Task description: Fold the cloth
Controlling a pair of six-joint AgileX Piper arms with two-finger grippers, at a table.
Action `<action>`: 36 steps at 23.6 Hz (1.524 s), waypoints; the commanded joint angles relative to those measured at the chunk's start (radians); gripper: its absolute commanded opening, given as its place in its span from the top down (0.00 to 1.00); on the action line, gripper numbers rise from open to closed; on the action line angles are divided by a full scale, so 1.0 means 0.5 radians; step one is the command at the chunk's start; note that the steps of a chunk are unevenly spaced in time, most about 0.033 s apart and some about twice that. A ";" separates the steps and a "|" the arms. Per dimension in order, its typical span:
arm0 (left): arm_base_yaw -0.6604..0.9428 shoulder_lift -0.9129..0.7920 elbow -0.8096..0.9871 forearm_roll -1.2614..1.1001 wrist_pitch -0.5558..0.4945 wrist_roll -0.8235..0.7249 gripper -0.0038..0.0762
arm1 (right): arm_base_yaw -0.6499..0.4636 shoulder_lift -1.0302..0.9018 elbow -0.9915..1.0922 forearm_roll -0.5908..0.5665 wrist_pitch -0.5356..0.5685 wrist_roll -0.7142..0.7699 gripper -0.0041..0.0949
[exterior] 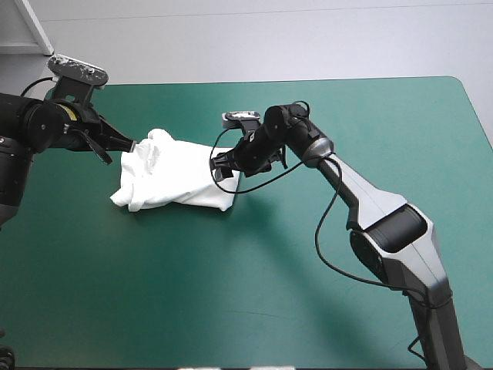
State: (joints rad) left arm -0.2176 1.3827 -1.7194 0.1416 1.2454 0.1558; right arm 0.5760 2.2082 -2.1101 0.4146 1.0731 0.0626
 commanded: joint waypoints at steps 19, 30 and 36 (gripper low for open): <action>-0.002 -0.087 -0.049 -0.020 0.082 0.031 0.93 | 0.012 0.028 -0.050 0.066 -0.199 -0.182 0.98; -0.002 -0.087 -0.049 -0.025 0.082 0.040 0.93 | -0.438 -0.124 -0.207 -0.542 0.215 -0.007 0.98; -0.002 -0.087 -0.049 -0.028 0.082 0.040 0.93 | -0.824 -0.154 -0.203 -0.766 0.215 -0.002 0.98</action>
State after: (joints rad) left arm -0.2176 1.3732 -1.7186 0.1318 1.2454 0.1746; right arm 0.2481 2.2128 -2.1752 0.1064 1.1987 0.0575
